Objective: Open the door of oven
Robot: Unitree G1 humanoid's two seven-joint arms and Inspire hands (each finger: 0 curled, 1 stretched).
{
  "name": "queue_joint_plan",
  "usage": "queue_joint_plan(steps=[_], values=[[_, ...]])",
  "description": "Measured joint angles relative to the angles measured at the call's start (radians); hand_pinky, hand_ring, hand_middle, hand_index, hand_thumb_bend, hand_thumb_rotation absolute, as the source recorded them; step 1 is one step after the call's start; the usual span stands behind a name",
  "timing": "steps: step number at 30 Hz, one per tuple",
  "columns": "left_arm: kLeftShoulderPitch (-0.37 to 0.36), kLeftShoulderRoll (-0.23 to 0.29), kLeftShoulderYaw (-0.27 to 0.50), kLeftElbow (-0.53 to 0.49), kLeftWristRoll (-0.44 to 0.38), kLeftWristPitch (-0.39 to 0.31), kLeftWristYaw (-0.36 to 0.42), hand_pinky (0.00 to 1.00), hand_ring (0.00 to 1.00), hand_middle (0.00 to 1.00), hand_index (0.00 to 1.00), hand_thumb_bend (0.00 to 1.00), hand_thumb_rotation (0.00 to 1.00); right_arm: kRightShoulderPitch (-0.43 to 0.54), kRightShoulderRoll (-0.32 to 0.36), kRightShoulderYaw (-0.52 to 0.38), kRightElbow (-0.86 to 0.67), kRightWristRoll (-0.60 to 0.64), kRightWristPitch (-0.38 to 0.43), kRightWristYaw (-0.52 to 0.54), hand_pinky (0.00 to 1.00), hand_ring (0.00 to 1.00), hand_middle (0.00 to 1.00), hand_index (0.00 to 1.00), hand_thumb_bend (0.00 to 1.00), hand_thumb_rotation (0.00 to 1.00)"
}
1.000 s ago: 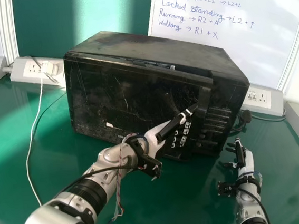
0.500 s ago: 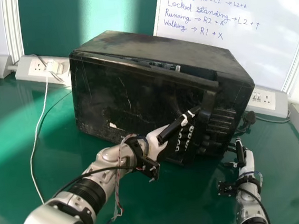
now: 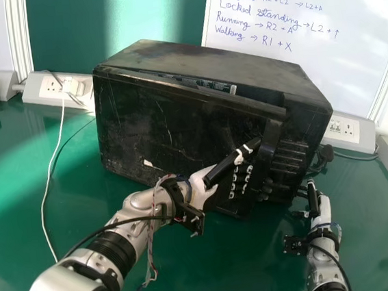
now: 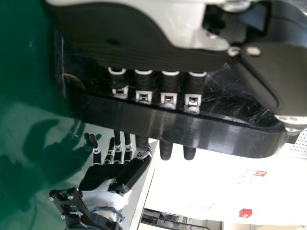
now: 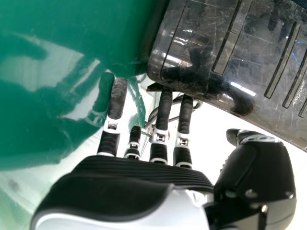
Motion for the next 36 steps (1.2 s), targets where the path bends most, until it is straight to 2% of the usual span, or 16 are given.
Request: queue_joint_plan(steps=[4, 8, 12, 17, 23, 26, 28, 36], values=[[0.0, -0.002, 0.004, 0.0, -0.001, 0.0, 0.0, 0.13, 0.2, 0.29, 0.44, 0.98, 0.88, 0.0, 0.0, 0.0, 0.0, 0.0, 0.0, 0.0, 0.38, 0.49, 0.65, 0.66, 0.59, 0.97], [0.001, -0.002, 0.008, 0.0, -0.002, 0.0, 0.0, 0.12, 0.19, 0.29, 0.41, 0.98, 0.87, 0.0, 0.0, 0.002, 0.0, 0.0, 0.0, 0.0, 0.38, 0.49, 0.65, 0.67, 0.57, 0.96], [0.002, -0.003, 0.017, 0.001, -0.018, 0.007, -0.008, 0.06, 0.13, 0.23, 0.38, 0.96, 0.86, 0.0, 0.0, 0.001, 0.0, 0.0, -0.001, 0.0, 0.38, 0.51, 0.65, 0.66, 0.58, 0.96], [0.003, -0.003, 0.018, 0.001, -0.02, 0.008, -0.009, 0.04, 0.09, 0.19, 0.36, 0.98, 0.86, 0.0, 0.0, -0.003, -0.001, 0.002, -0.001, 0.006, 0.39, 0.51, 0.66, 0.66, 0.59, 0.96], [0.003, -0.003, 0.013, 0.001, -0.019, 0.006, -0.005, 0.02, 0.07, 0.15, 0.24, 0.98, 0.87, 0.0, 0.0, -0.005, -0.001, 0.003, -0.002, 0.007, 0.4, 0.51, 0.66, 0.66, 0.6, 0.96], [0.004, -0.004, 0.005, 0.001, -0.016, -0.005, 0.006, 0.01, 0.06, 0.13, 0.17, 0.96, 0.91, 0.0, 0.001, -0.005, -0.001, 0.003, -0.002, 0.007, 0.41, 0.51, 0.66, 0.66, 0.62, 0.98], [0.007, -0.005, -0.002, 0.001, -0.014, -0.017, 0.016, 0.01, 0.06, 0.12, 0.14, 0.97, 0.91, 0.0, 0.001, -0.004, -0.001, 0.003, -0.003, 0.007, 0.4, 0.5, 0.66, 0.66, 0.61, 0.97], [0.01, -0.024, -0.028, -0.002, 0.002, -0.046, 0.096, 0.0, 0.04, 0.09, 0.08, 0.86, 0.91, 0.0, 0.001, 0.003, -0.001, -0.002, -0.006, 0.006, 0.39, 0.51, 0.66, 0.65, 0.61, 0.97]])
